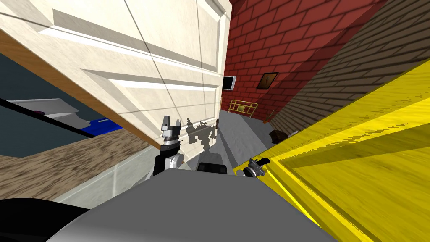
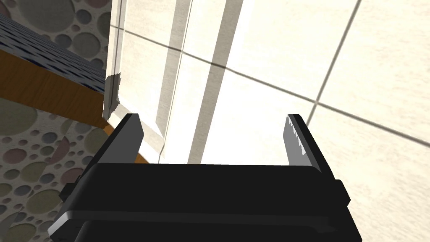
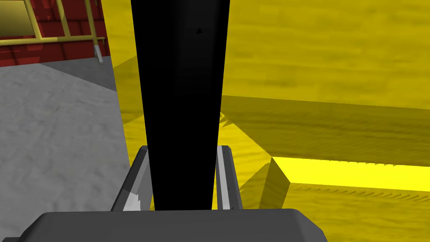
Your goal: Push the door open
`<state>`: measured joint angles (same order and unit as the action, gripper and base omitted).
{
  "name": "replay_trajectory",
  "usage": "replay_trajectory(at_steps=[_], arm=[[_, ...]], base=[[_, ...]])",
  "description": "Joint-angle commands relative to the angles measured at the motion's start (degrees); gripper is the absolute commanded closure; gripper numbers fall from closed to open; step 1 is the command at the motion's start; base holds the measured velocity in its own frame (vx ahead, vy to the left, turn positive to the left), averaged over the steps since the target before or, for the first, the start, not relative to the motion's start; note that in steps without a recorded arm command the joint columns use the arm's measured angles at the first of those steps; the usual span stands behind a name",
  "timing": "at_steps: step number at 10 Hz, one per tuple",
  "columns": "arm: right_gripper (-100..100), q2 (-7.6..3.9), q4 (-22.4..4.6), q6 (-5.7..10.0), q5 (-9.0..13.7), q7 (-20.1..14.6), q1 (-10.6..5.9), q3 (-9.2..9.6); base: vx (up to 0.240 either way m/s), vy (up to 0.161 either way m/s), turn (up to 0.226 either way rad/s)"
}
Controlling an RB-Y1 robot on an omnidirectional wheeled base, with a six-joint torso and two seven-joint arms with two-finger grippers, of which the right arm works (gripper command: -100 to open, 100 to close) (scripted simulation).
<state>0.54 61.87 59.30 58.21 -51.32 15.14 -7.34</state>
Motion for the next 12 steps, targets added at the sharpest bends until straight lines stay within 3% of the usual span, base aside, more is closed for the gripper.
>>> replay_trajectory(at_steps=[1, 3, 4, 6, 10, 12], arm=[[100, -1.13, -1.15, 1.62, 0.47, -0.21, -0.82, -0.75], [100, -1.63, -2.66, 3.68, 2.84, 1.28, -2.76, -1.28], [100, -1.63, -2.66, 3.68, 2.84, 1.28, -2.76, -1.28], [100, -1.52, -3.72, 5.11, 4.50, 2.32, -4.11, -1.64], [100, -0.27, -5.66, 7.74, 7.53, 4.22, -6.58, -2.31], [100, 1.12, -6.73, 9.19, 9.20, 5.27, -7.95, -2.68]], base=[[0.048, -0.093, 0.006], [0.066, -0.080, 0.007], [0.068, -0.092, 0.013], [0.057, -0.080, 0.011], [0.055, -0.091, 0.009], [0.062, -0.092, 0.004]])
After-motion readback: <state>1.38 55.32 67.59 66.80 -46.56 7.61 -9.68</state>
